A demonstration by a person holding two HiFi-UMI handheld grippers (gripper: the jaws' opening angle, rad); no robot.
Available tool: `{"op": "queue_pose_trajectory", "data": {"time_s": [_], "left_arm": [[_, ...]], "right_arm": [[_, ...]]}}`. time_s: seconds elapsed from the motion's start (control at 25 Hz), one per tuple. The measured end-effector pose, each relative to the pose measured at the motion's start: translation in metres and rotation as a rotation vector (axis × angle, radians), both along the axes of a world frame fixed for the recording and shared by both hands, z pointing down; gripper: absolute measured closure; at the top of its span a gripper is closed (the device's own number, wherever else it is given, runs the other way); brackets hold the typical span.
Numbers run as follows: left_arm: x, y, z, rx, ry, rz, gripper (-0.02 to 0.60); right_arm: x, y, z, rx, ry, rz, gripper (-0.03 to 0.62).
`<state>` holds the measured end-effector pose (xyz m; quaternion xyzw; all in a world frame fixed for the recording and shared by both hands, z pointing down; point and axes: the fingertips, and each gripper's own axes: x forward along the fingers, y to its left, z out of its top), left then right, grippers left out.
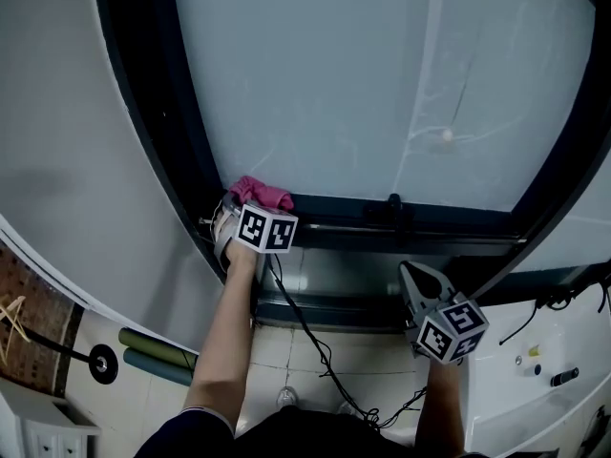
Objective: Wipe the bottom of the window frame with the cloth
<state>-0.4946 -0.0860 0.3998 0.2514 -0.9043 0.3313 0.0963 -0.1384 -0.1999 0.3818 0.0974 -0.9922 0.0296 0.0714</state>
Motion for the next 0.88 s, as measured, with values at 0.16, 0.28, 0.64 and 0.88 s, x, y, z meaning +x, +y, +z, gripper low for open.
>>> {"op": "queue_pose_trajectory", "data": {"time_s": [0.16, 0.28, 0.64, 0.88], "left_arm": [[-0.013, 0.016, 0.0, -0.001, -0.013, -0.047, 0.499], [-0.019, 0.024, 0.001, -0.002, -0.014, -0.057, 0.499], [0.071, 0.028, -0.033, 0.36, 0.095, 0.237, 0.497], [0.171, 0.016, -0.043, 0.559, 0.294, 0.529, 0.497]], "right_arm": [[-0.011, 0.003, 0.001, -0.003, -0.003, -0.025, 0.592], [-0.016, 0.005, 0.002, -0.001, 0.008, -0.034, 0.594], [-0.01, 0.015, -0.019, 0.04, -0.05, -0.028, 0.594], [-0.006, 0.022, -0.038, 0.066, -0.117, -0.008, 0.594]]}}
